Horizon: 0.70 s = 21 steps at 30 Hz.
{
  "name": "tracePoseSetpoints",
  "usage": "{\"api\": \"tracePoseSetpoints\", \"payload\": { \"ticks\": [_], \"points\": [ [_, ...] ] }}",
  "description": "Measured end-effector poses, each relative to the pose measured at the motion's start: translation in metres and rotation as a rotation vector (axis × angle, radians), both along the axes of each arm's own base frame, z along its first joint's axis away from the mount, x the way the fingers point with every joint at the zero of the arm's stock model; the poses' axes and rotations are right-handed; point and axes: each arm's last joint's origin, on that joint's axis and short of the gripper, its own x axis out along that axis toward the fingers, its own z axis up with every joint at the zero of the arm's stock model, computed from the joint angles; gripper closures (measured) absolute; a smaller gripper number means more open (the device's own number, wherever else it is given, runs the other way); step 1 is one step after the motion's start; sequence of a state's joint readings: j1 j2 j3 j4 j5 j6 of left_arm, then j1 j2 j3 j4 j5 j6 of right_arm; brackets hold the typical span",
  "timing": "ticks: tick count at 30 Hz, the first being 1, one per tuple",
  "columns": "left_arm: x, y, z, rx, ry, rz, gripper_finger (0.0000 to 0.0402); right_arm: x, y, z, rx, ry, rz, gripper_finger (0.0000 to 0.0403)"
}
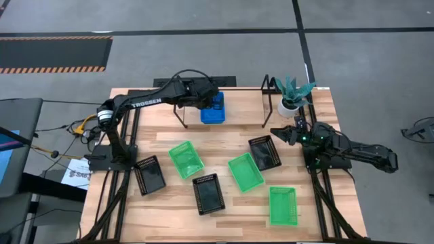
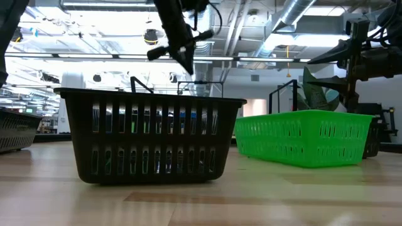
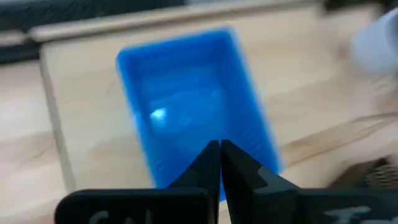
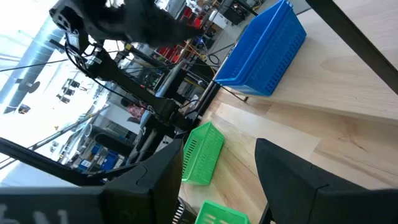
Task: Stack baskets on shelf by color
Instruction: Stack the blue bin on top of the other blue bins on the shelf
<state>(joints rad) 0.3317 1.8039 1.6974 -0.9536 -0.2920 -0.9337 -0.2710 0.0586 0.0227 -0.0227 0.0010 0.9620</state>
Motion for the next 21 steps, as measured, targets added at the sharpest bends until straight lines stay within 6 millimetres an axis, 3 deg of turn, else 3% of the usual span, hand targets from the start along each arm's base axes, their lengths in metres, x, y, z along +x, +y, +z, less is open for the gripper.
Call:
{"api": "tracePoseSetpoints", "payload": {
  "ticks": [7,21],
  "points": [
    [0.017,0.005,-0.040,-0.059,0.116,-0.014,0.0401,0.000,0.000,0.000,-0.002,0.000,0.002,0.0179],
    [0.011,0.007,-0.041,0.033,0.225,0.037,0.0401,0.000,0.000,0.000,-0.002,0.000,0.002,0.0179]
  ]
}}
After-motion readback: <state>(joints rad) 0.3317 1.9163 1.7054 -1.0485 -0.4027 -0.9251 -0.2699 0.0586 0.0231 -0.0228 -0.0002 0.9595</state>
